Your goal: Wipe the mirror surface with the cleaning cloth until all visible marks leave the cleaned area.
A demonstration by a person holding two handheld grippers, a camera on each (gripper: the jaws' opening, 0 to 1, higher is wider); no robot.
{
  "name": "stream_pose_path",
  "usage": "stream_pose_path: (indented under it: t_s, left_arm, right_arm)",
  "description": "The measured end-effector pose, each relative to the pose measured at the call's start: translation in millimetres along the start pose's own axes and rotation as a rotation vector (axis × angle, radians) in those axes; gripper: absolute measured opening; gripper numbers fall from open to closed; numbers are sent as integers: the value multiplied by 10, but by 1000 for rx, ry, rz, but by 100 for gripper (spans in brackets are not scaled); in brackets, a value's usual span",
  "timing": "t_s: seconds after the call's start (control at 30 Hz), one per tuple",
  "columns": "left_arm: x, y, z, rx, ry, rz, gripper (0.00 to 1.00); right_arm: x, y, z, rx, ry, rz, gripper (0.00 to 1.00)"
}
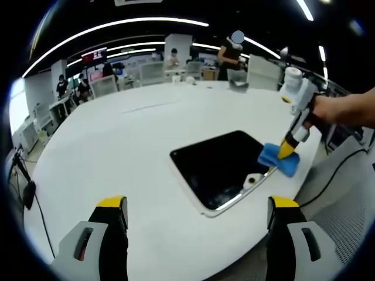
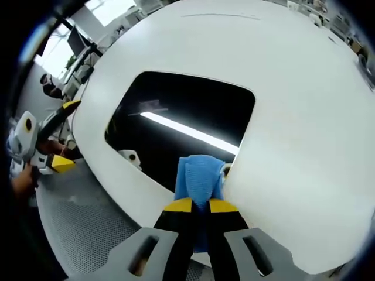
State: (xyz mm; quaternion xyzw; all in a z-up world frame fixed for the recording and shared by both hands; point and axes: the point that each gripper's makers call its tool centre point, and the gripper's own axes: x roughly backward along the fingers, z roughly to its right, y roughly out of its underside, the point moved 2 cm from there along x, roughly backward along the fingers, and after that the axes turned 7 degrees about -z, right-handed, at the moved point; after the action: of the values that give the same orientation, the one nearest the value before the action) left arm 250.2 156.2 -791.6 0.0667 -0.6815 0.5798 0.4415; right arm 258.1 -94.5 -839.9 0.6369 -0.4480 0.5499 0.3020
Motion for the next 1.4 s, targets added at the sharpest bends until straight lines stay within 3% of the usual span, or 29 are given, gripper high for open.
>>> stream_pose_path:
  t_s: [0.63, 1.4]
  left_arm:
    - [-3, -2, 12, -3, 3, -1, 100]
    - [10, -15, -4, 6, -7, 4, 100]
  right_arm:
    - [4, -104, 81, -15, 23, -2, 2]
    - [-18, -395, 248, -71, 18, 18, 2]
